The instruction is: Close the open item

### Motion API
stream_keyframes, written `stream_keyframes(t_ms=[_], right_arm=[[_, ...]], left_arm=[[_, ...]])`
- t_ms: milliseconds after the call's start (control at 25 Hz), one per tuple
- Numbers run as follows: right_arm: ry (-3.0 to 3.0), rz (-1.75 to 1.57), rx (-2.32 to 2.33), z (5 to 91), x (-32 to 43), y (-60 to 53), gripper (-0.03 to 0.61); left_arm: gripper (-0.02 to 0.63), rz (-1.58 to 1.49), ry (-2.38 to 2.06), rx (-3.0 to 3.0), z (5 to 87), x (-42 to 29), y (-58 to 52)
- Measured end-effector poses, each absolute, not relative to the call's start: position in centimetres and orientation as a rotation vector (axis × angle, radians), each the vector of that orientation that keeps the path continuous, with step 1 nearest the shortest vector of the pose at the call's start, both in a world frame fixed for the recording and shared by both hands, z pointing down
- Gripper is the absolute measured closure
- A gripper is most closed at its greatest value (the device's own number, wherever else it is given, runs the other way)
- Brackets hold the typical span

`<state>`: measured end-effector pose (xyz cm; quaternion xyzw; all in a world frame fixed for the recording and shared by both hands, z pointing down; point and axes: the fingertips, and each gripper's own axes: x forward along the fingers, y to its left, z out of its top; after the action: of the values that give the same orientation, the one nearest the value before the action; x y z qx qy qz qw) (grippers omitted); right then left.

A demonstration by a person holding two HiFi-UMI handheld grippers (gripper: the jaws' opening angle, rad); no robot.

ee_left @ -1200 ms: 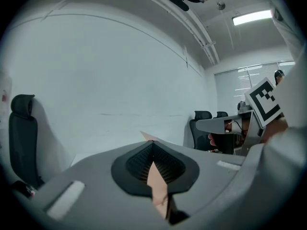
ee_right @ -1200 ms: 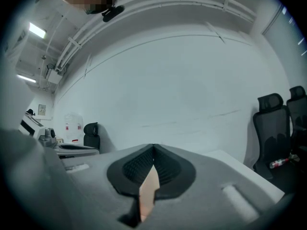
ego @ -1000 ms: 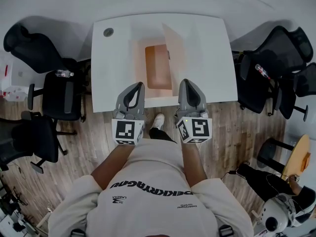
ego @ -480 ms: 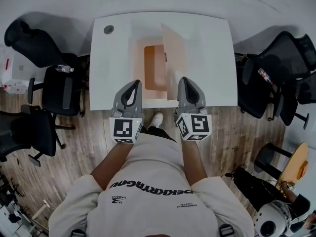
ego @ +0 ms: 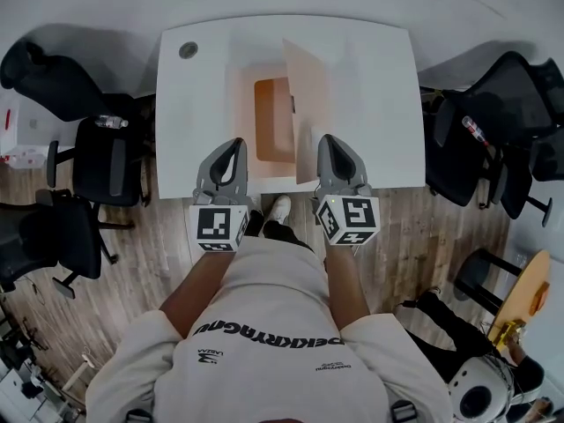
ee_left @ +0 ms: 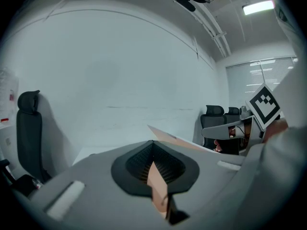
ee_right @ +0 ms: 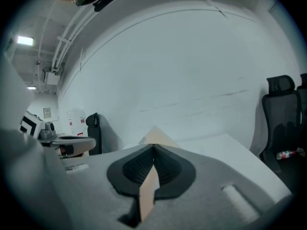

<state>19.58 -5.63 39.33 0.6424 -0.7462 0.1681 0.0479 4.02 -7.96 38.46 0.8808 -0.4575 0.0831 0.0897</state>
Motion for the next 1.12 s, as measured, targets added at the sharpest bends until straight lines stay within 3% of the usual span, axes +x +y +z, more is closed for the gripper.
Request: stream_keyframes(t_ms=[1120], right_arm=[[-2.127, 0.746, 1.83, 45.8, 19.7, -8.8, 0.58]], left_arm=[[0.611, 0.317, -1.293, 2.561, 42.5, 3.1, -11.8]])
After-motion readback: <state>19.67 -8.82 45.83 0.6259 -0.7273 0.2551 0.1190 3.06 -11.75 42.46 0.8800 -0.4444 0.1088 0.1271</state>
